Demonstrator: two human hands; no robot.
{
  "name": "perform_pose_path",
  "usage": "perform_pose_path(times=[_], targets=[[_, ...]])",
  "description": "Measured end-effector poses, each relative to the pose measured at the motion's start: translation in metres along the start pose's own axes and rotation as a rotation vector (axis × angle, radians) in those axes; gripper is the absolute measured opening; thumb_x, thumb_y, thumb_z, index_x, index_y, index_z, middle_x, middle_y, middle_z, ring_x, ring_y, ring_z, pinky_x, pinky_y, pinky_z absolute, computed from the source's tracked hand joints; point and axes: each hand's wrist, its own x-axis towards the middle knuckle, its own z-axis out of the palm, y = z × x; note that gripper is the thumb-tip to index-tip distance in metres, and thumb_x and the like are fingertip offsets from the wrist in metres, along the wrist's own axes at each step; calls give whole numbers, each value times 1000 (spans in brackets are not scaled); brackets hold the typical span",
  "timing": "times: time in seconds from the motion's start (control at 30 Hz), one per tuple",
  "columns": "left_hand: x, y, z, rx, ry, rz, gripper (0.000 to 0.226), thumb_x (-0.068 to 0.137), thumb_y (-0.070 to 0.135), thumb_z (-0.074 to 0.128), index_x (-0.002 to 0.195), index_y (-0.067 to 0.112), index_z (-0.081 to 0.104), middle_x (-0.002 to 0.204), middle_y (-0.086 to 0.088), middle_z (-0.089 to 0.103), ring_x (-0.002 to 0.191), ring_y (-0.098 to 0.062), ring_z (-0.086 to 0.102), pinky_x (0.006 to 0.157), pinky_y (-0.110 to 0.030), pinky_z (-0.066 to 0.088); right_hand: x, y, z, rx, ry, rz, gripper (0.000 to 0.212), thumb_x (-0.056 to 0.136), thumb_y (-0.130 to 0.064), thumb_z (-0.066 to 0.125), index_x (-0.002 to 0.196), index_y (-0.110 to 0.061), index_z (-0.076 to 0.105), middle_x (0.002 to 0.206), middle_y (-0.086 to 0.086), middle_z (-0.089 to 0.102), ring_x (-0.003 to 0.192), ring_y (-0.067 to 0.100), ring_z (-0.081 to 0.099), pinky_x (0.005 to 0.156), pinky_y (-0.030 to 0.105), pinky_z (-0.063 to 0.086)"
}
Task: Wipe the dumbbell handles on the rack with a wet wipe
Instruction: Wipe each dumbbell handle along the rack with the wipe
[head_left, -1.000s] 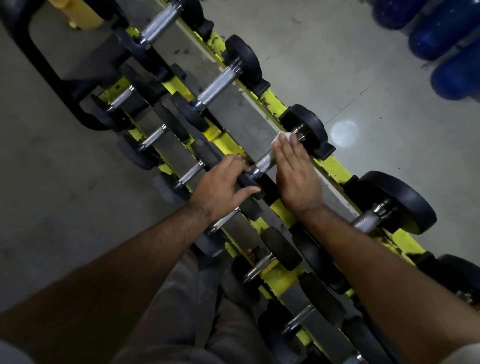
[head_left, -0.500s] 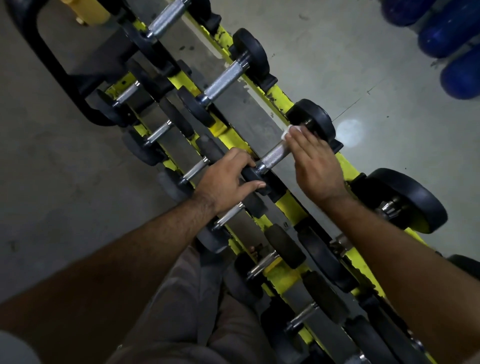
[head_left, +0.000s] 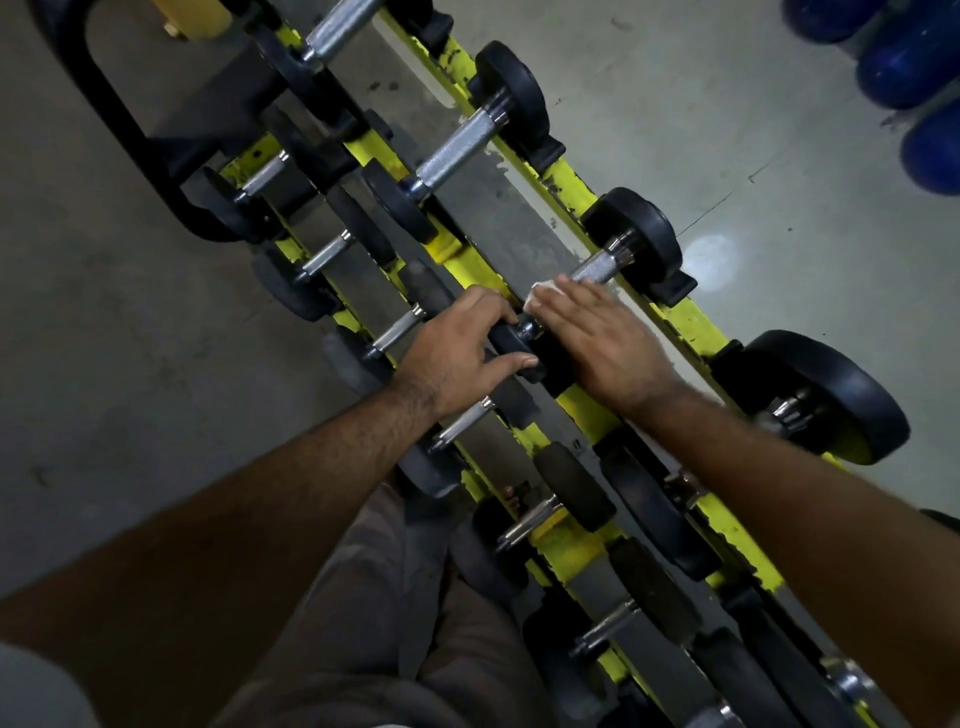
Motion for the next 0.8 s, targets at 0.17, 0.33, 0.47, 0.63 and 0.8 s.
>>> perform_pose_path(times=[0.17,0.33,0.47,0.63,0.8], targets=[[0,-2,2,-8,6,-10,47,79,52,75,108,19,59,115,4,56,109,-15,58,84,-39,53,8,-12,-5,-30,113,182,47,95,-11,46,139,3,53,143,22,54,137,39,47,117,49,30],[0,-1,3,-17,6,-2,49,78,57,70,107,19,59,114,4,56,107,-15,58,84,-42,53,-1,-1,-3,7,9,5,48,99,-14,40,145,-3,50,150,15,50,143,33,42,121,48,26],[-1,-1,3,-16,2,-7,53,76,61,65,106,19,59,112,3,56,108,-17,59,84,-42,53,-1,-19,0,-26,47,175,52,100,-19,37,147,1,45,153,20,44,145,37,36,122,51,24],[0,0,2,-16,-10,-11,50,78,57,71,107,19,59,113,3,56,107,-16,58,83,-43,53,-4,6,-3,-18,14,18,52,96,-7,41,148,-4,45,153,16,45,145,34,36,123,46,20],[-1,0,3,-16,2,-2,50,77,57,69,107,18,58,114,2,56,108,-17,58,83,-43,53,-11,-13,1,-19,14,82,61,92,-5,42,152,0,35,158,22,33,150,36,26,124,46,14]])
